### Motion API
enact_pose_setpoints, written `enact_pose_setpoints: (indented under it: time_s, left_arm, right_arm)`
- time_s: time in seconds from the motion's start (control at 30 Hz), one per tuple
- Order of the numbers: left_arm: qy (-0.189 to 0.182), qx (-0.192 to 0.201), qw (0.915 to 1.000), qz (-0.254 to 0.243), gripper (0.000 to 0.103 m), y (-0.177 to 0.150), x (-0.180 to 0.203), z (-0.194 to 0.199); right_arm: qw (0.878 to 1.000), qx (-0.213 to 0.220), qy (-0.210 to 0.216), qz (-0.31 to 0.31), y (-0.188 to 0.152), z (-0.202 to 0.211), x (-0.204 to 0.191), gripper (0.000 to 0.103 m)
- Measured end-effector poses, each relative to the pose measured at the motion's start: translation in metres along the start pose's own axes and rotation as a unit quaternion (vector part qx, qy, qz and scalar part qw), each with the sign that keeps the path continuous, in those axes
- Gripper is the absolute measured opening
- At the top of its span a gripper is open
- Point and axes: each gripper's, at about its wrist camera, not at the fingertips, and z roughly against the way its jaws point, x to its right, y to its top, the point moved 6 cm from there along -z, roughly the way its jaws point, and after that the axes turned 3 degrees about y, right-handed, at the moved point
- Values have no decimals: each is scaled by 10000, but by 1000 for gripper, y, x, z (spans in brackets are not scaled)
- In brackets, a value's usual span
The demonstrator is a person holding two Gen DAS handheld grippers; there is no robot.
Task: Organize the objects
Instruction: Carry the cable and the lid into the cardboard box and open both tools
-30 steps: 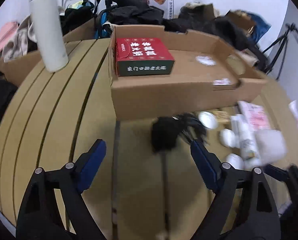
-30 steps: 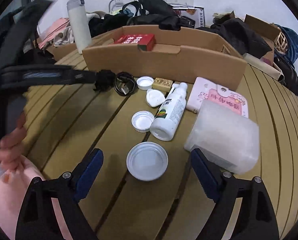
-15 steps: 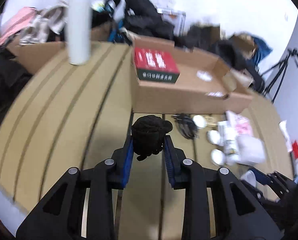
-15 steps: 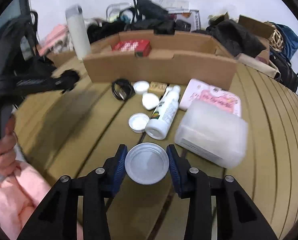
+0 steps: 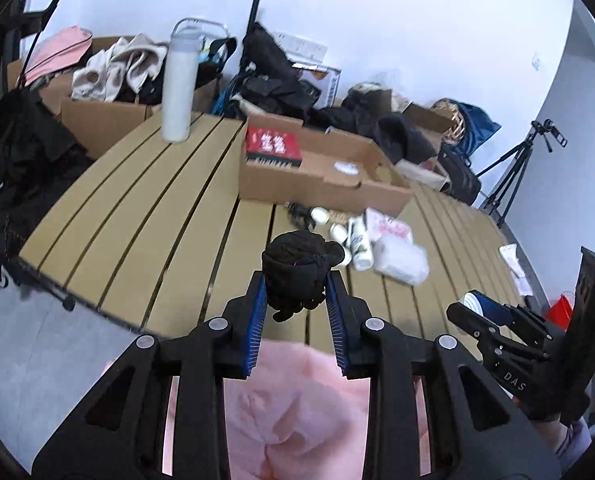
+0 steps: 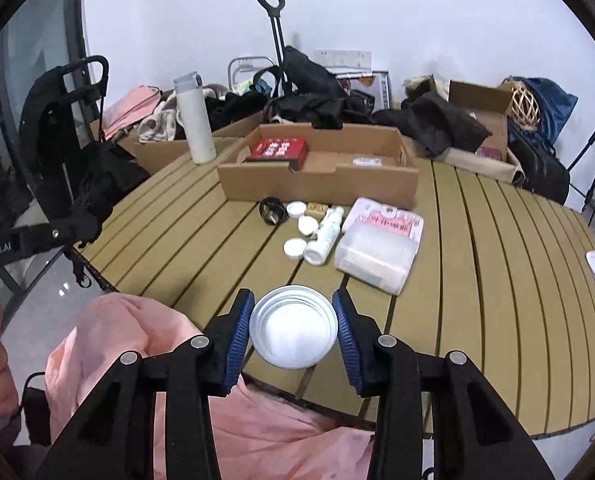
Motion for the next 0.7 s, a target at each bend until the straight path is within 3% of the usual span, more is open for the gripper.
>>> enact_pose_setpoints:
  time_s: [0.13,0.2,0.37,0.5,0.63,0.7]
  left_arm:
    - [110,62,9995,-296,26,49,4,-20]
    - [-57,101,9993,-348,26,81,6,-40]
    - [-124,-222,9995,-196,26,143,-1,-128]
    - [220,-732,9967,-255,26,152,-16,-203]
    - [172,-1057,9941,-171,26,146,-31,-249]
    - [316,-1213,9918,-248,37,143,-37,-261]
  right_arm:
    - [9992,111,-38,377,32,-3,-3,44]
    - [9974,190,-48,700,60,-16,-6,44]
    - [9973,23,566,462,143,-89,-4,44]
    - [9934,-632,936,-214,188,-185,11,44]
    - [9817,-1200,1221,-832,192,-262,19,44]
    - [9747,-1374,1391,-1082,191,-286,18,44]
